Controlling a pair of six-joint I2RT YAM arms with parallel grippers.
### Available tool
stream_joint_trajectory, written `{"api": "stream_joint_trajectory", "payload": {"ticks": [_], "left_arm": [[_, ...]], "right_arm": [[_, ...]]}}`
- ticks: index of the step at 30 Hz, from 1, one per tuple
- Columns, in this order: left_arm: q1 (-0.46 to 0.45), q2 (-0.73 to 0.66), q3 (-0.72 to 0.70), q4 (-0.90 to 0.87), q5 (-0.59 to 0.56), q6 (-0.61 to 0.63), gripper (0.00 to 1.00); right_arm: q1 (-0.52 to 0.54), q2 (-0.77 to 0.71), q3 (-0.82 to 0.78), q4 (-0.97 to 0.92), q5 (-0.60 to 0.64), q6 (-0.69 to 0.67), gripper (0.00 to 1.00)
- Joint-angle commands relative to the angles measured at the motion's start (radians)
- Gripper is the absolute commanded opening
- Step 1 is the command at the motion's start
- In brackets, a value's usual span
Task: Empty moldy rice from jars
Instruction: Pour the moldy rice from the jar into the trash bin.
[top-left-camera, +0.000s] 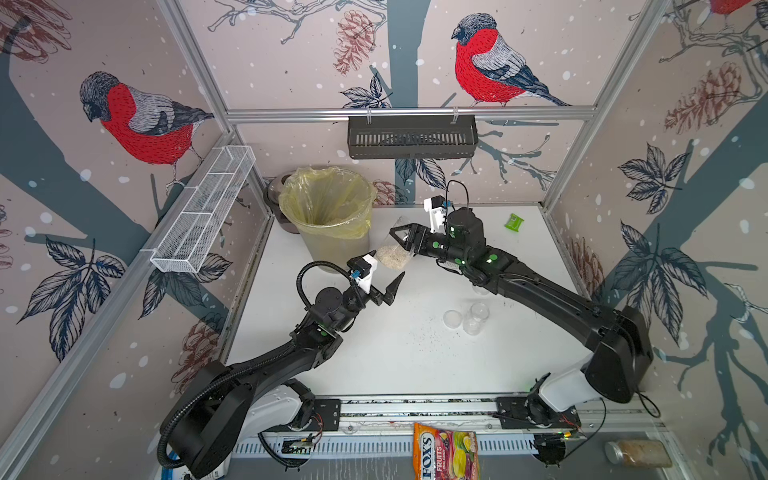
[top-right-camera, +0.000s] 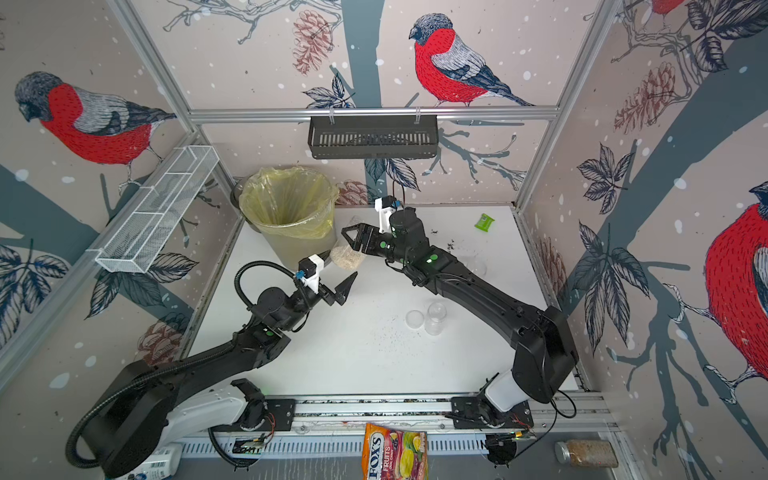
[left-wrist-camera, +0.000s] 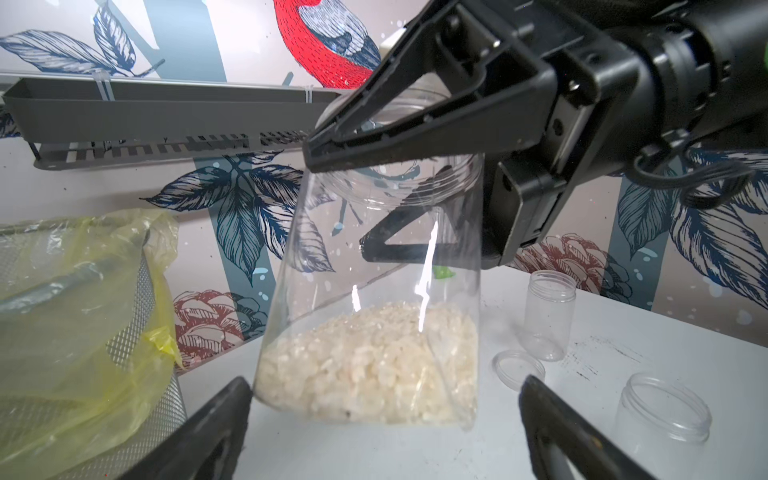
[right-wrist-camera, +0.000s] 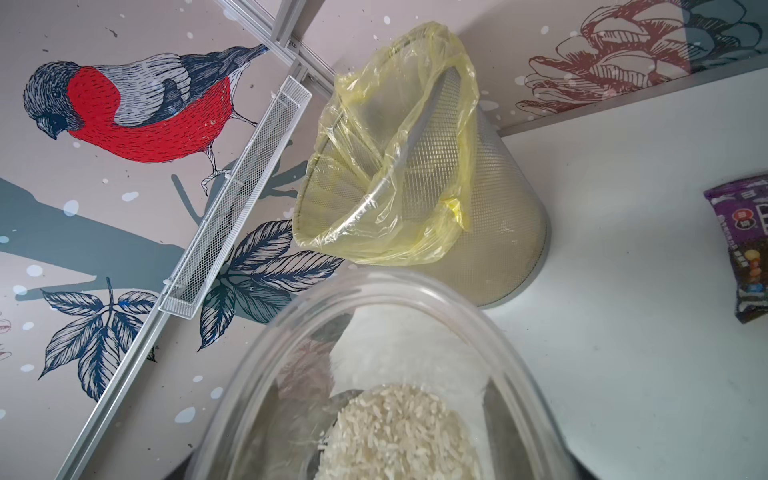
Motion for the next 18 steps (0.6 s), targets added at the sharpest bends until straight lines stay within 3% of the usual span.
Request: {"api": "stream_joint_trajectory", "payload": {"ticks": [1, 18], "left_arm": [[0.007, 0.019, -0.007, 0.181, -0.009, -0.038, 0.99], [0.06, 0.121, 0.018, 0.309, 0.088, -0.127, 0.99]], "right_arm": [[0.001, 0.007, 0.013, 0.018, 0.009, 0.026, 0.61], [0.007, 0.002, 0.025, 0.031, -0.001, 0.044, 0.61]]}}
